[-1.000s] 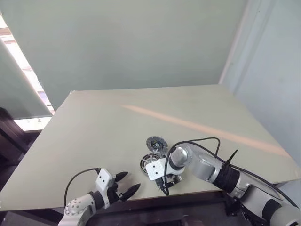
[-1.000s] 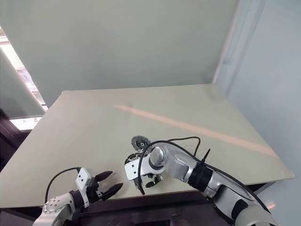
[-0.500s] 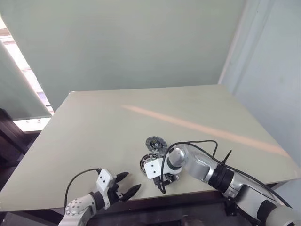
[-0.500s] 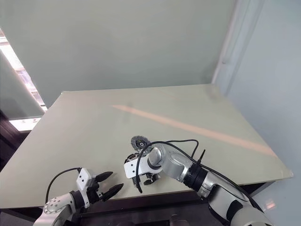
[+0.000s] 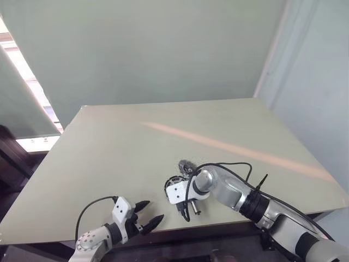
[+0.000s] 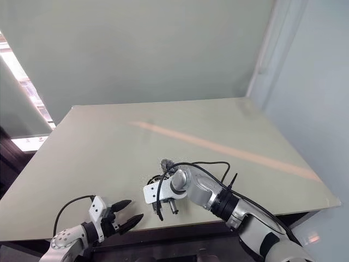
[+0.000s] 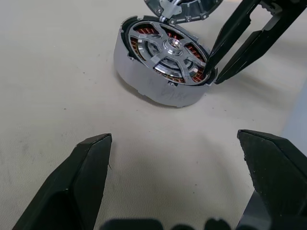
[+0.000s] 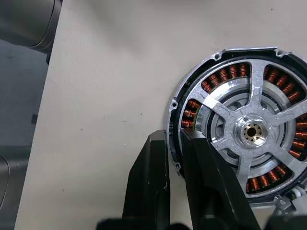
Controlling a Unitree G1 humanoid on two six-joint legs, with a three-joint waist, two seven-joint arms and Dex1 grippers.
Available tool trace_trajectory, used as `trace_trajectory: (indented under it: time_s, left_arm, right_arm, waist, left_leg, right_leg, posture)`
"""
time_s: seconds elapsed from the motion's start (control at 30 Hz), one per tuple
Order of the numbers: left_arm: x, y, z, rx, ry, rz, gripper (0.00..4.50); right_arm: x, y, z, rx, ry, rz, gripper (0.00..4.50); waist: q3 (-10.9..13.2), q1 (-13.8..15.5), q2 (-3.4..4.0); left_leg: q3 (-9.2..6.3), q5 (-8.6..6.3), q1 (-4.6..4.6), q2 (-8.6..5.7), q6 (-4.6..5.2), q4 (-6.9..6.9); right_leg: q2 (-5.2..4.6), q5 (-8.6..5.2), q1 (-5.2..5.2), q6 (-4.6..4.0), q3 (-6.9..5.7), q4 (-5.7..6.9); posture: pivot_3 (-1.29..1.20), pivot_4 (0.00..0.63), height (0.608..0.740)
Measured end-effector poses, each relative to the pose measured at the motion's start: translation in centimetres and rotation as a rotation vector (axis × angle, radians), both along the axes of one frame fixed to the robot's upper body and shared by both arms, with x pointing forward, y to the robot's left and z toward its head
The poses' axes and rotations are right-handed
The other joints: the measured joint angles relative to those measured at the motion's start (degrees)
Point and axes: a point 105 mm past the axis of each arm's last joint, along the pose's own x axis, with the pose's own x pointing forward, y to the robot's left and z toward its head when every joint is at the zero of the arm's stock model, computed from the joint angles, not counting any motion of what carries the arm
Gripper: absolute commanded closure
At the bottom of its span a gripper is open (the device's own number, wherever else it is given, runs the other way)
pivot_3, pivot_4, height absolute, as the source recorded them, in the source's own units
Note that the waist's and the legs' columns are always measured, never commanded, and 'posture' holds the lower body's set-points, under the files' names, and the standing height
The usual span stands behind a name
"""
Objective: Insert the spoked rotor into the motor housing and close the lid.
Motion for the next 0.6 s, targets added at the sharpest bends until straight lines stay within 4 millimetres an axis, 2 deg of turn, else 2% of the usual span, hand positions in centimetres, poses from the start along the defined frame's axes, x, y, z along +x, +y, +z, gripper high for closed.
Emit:
trace_trajectory:
  time_s: [0.27,0.47,0.6]
  left_arm:
    - [-0.1,0.1,-0.1,0.002,0.004,0.0,0.0]
    - [-0.2,0.1,-0.1,0.006,0.005,0.0,0.0]
    - [-0.4,0.3,-0.3,0.011,0.013,0.001,0.0]
  right_arm:
    - [-0.4,0.5,0.3,0.058,0.07,-0.097,4.41]
    - [-2.3,1.6,1.1,0.089,0.178,-0.183,4.41]
    - [-2.6,2.3,1.9,0.109,0.198,-0.268,4.41]
  waist:
    - [0.0,0.0,0.0]
    - [0.01,0.0,0.01]
    - [0.01,0.0,0.01]
  left_leg:
    - [0.01,0.0,-0.06,0.0,0.0,-0.04]
    - [-0.01,0.0,-0.09,0.0,0.0,-0.03]
    - [-0.01,0.0,-0.03,0.0,-0.01,0.0]
  right_leg:
    - [0.0,0.0,-0.05,0.0,0.01,0.01]
    - [0.0,-0.01,-0.08,-0.01,0.01,0.02]
    - [0.0,-0.01,-0.1,-0.01,-0.01,0.03]
  posture:
    - [0.0,0.0,0.74]
    - [0.0,0.0,0.74]
    - [0.0,0.0,0.74]
